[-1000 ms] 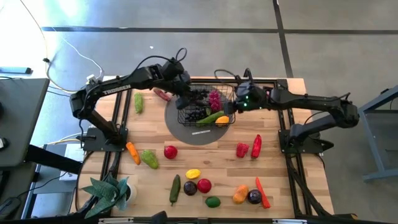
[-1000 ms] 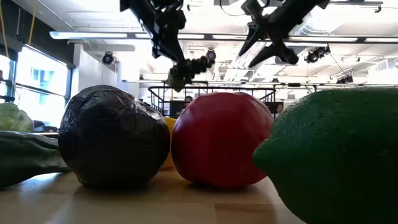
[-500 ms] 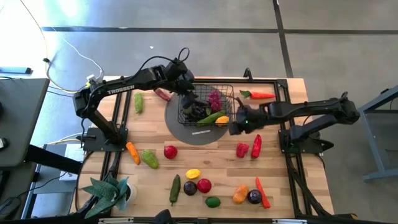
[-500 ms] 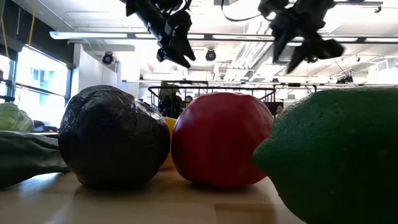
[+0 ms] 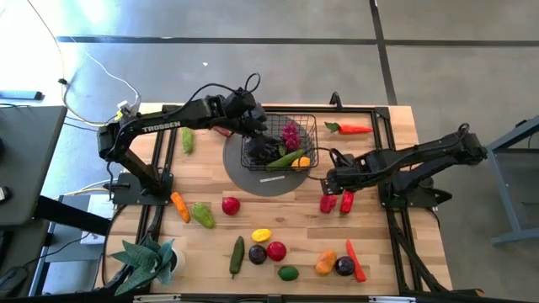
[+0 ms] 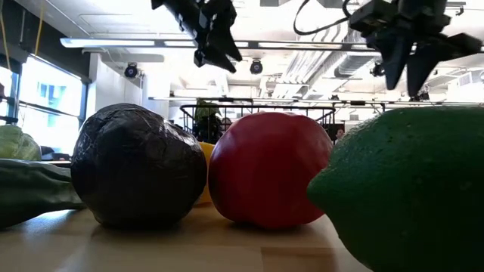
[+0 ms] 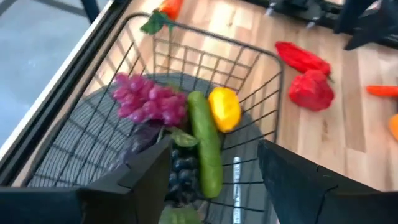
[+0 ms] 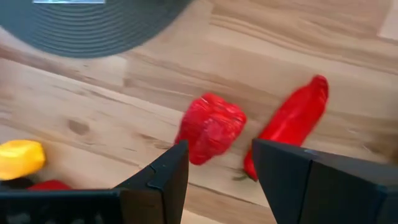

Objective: Build produce basket
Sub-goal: Put the bottom red chili pepper into the black mesh basket

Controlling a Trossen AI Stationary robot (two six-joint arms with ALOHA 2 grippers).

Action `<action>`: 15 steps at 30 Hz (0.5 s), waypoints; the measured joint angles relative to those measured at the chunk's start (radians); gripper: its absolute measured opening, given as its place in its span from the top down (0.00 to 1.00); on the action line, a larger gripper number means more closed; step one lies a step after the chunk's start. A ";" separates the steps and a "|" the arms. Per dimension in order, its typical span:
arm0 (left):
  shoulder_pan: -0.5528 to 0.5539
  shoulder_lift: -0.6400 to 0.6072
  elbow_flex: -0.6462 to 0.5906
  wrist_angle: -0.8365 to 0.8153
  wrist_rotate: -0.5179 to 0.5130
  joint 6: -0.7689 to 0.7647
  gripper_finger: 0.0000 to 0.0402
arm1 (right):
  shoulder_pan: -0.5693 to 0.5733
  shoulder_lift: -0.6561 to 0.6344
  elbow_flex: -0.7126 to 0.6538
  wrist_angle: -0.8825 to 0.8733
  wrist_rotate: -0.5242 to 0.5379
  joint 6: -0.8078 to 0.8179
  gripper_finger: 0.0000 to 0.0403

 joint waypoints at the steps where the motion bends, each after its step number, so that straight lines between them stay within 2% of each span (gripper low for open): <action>1: -0.010 -0.002 0.000 0.007 -0.002 0.000 0.44 | 0.011 0.000 0.000 -0.009 0.003 0.017 0.60; 15: -0.110 -0.038 0.000 -0.010 -0.005 0.000 0.44 | 0.167 0.014 0.000 -0.057 0.032 0.128 0.58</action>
